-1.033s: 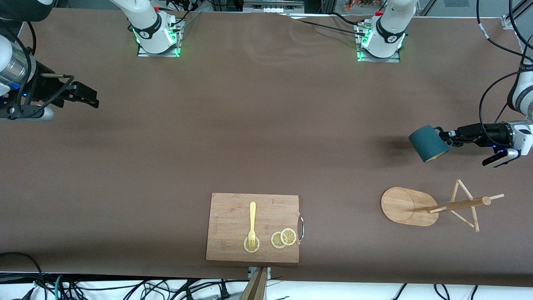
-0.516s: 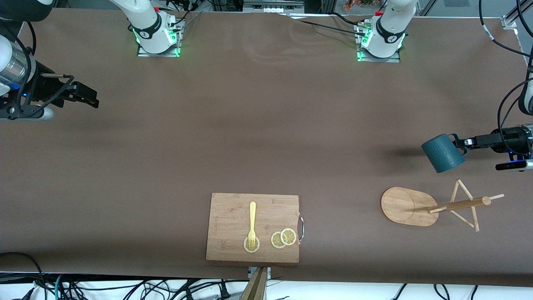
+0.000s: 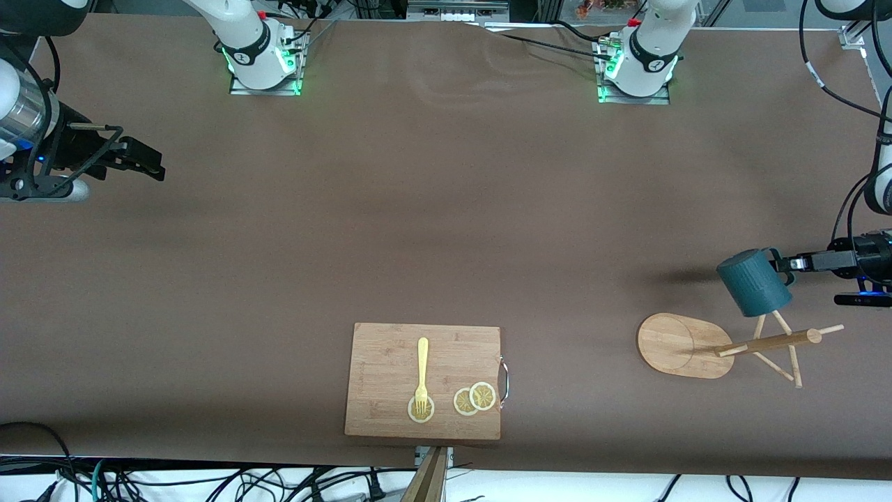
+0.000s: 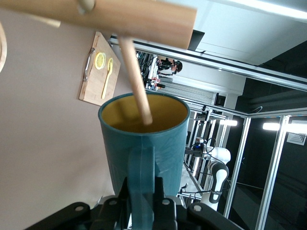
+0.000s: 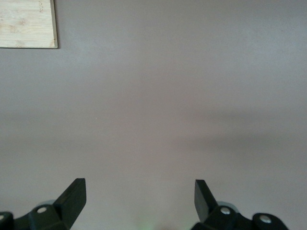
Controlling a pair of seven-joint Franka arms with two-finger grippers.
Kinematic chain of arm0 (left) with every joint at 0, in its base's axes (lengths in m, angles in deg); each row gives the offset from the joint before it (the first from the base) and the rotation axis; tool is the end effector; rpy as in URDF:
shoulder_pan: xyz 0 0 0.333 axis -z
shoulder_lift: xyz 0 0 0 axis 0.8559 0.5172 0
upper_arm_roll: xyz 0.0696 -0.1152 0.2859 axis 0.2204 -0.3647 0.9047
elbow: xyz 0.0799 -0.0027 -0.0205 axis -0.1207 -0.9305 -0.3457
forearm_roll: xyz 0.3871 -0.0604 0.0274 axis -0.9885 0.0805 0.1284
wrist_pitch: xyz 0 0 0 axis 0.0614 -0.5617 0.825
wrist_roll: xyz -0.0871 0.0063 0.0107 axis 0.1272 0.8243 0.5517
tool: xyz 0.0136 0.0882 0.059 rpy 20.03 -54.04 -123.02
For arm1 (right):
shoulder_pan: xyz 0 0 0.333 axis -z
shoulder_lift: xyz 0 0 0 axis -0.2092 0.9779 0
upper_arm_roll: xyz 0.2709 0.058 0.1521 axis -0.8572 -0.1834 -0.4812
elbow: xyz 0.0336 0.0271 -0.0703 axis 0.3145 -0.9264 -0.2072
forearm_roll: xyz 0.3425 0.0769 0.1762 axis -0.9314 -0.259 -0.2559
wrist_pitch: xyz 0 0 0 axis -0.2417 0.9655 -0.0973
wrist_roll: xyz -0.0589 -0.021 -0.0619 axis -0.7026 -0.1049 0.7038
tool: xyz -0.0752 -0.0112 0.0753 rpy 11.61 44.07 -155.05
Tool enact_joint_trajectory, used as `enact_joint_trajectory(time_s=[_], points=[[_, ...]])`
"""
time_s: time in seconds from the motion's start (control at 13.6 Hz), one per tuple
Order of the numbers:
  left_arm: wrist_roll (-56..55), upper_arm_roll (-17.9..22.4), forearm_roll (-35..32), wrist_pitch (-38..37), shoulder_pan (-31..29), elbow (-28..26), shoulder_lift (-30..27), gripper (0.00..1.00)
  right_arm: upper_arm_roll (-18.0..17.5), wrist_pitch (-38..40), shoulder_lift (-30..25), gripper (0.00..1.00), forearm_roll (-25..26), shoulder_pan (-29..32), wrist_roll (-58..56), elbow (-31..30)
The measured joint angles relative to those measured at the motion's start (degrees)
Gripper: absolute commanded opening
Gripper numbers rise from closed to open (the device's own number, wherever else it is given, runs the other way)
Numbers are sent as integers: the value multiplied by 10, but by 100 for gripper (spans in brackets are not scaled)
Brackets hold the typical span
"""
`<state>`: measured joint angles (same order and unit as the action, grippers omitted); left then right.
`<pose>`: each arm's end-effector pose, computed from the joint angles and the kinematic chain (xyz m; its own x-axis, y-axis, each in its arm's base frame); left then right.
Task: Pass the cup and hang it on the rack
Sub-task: 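Hang the mug handle onto a rack peg with the left gripper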
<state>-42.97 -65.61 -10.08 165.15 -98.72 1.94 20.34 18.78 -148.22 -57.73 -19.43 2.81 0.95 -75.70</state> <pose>0.6268 0.2444 0.2843 0.9681 0.1247 -0.2173 0.2210 -0.0166 0.9751 0.5661 0.0451 0.5878 0.9958 -0.0115 -0.0913 -0.0124 -0.9999 -0.0092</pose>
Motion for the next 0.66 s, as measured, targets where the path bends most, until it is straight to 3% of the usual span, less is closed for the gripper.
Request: enact_joint_trajectory(time_s=[0.3,0.66], points=[[-5,0,7,0,7,69,56,0,0,0,0,100,0,0,0,0],[-6,1,7,0,3,92,77,0,0,0,0,100,0,0,0,0]])
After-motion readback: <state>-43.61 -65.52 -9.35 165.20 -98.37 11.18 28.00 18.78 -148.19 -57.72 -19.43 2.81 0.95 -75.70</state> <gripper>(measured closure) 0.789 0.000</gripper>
